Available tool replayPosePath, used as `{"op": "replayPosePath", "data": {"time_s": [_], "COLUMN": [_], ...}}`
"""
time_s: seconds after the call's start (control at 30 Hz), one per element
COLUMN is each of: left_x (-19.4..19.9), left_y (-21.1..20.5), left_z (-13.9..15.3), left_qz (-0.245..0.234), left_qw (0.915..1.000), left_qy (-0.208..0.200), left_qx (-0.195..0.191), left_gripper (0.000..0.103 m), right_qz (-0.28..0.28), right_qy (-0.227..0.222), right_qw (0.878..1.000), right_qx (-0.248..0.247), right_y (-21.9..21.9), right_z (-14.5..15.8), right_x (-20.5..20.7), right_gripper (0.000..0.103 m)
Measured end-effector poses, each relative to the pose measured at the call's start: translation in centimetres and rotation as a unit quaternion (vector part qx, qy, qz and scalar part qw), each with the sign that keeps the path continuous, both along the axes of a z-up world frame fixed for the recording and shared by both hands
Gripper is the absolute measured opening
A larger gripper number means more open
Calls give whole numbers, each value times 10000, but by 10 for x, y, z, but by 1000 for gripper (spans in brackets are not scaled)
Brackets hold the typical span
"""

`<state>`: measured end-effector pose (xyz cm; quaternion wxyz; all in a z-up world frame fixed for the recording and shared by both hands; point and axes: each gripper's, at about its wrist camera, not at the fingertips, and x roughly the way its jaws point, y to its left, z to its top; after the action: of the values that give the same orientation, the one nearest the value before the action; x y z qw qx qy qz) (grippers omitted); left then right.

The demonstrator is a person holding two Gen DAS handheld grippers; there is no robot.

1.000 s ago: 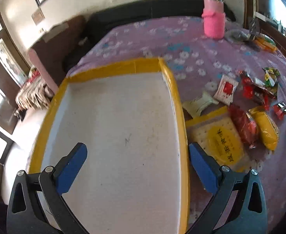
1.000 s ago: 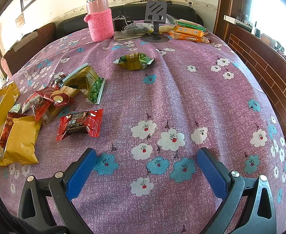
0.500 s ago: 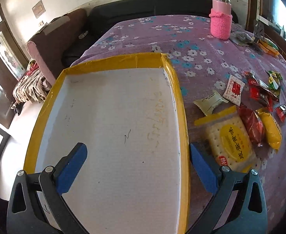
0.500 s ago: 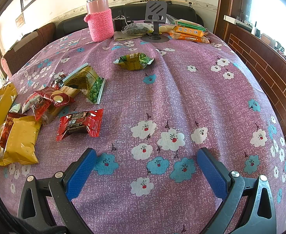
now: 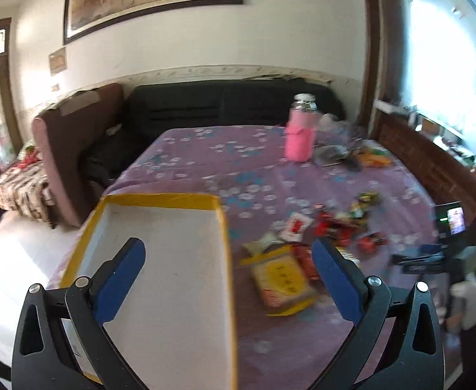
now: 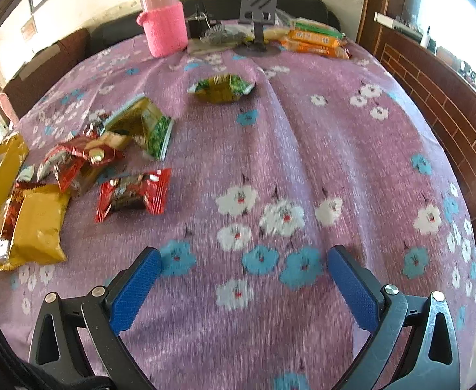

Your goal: Organize snacks

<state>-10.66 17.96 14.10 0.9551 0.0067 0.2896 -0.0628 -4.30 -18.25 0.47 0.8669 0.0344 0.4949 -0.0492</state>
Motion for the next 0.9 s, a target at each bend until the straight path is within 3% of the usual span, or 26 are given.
{"op": "replayPosePath", "data": {"time_s": [0.17, 0.27, 0.37, 0.5, 0.53, 0.57, 0.6, 0.63, 0.77, 0.9], "left_x": [-10, -14, -17, -20, -18, -17, -16, -16, -16, -12], "left_y": [-5, -10, -12, -13, -15, -17, -16, -16, -15, -14], "left_z": [-2, -8, -21, -36, -40, -43, -45, -46, -49, -56], "left_qz": [-240, -205, 10, 218, 108, -31, -98, -101, -54, -47], "left_qw": [9974, 9964, 9962, 9961, 9958, 9950, 9943, 9939, 9939, 9920], "left_qy": [117, 154, 76, 52, 147, 242, 310, 346, 411, 615], "left_qx": [-673, -814, -866, -851, -898, -967, -1012, -1043, -1021, -1099], "left_gripper": [103, 103, 103, 102, 92, 77, 73, 72, 72, 72], "right_qz": [191, 277, 221, 553, 657, 735, 844, 912, 1109, 936], "right_qy": [-15, 70, -15, -556, -578, -547, -468, -410, -353, -302], "right_qw": [9998, 9996, 9997, 9955, 9941, 9933, 9922, 9915, 9892, 9926], "right_qx": [-29, -30, -39, 533, 645, 709, 785, 829, 890, 718], "right_y": [2, 1, 3, 15, 21, 24, 31, 36, 64, 69], "right_z": [-1, 0, 8, 32, 36, 37, 38, 38, 36, 26], "right_x": [-11, -13, -17, -21, -16, -11, -3, 3, 25, 51], "right_gripper": [103, 103, 84, 77, 73, 64, 51, 46, 49, 49]}}
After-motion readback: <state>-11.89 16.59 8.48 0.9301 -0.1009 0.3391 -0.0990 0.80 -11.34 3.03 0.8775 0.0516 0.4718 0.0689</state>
